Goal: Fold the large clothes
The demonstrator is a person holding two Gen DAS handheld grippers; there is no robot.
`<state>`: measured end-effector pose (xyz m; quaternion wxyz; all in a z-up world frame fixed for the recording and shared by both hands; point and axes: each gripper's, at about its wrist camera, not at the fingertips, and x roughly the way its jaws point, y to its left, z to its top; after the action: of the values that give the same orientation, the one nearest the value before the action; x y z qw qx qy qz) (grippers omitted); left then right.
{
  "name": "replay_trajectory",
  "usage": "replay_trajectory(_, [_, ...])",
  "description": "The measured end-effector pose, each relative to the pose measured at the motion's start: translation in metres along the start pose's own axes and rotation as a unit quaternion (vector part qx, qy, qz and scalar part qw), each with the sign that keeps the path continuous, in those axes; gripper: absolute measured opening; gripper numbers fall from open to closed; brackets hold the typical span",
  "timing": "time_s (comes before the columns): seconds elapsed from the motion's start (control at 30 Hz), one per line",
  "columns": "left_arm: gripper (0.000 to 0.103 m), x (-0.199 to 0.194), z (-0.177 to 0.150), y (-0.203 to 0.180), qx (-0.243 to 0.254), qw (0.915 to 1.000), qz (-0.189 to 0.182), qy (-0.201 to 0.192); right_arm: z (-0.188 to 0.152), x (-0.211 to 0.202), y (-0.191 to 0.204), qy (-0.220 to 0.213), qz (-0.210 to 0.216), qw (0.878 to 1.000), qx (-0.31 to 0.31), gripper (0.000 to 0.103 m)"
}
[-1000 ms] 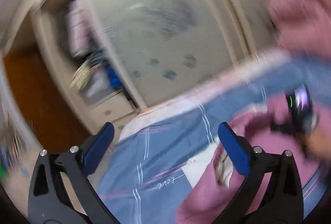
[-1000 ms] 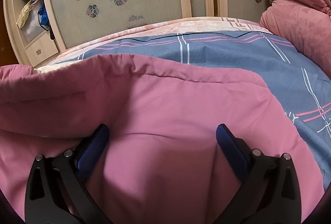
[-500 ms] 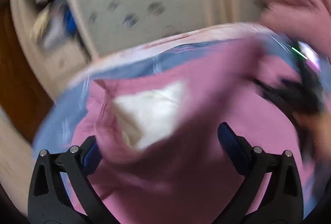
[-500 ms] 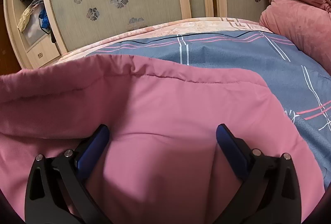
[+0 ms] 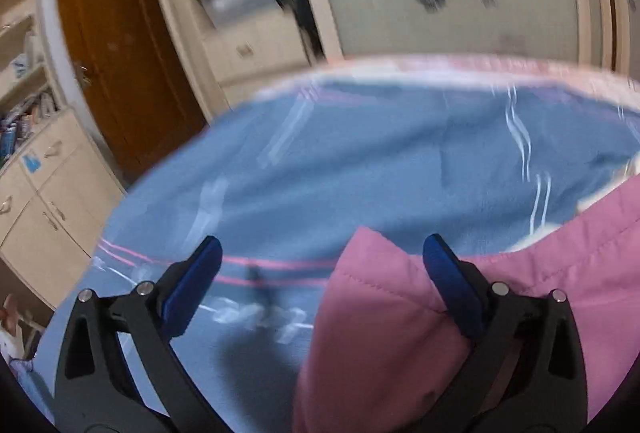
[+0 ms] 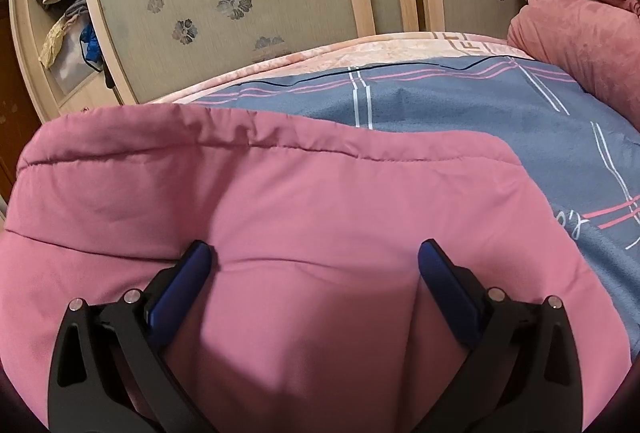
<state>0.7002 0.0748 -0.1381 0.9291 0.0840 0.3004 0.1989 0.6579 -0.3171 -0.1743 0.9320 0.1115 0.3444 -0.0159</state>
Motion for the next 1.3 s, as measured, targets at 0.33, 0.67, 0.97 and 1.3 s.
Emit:
replay_trajectory(0.33, [0.101, -0.135, 0.056, -0.071, 0.080, 0.9652, -0.244, -0.050, 0.041, -0.050, 0.000, -0.022, 0.059, 0.998, 0.028, 0.102])
replay_trajectory(0.67, [0.101, -0.011, 0.060, -0.149, 0.089, 0.9719, -0.215, 0.034, 0.075, 0.051, 0.003, 0.063, -0.019, 0.998, -0.018, 0.102])
replay_trajectory(0.97, [0.101, 0.026, 0.047, -0.118, 0.000, 0.9688, -0.242, 0.055, 0.063, 0.064, -0.022, 0.066, 0.033, 0.997, 0.034, 0.102])
replay_trajectory(1.3, [0.101, 0.019, -0.008, 0.007, -0.048, 0.9949, -0.089, 0.000, 0.032, 0.017, -0.084, 0.035, -0.105, 0.992, 0.052, 0.102])
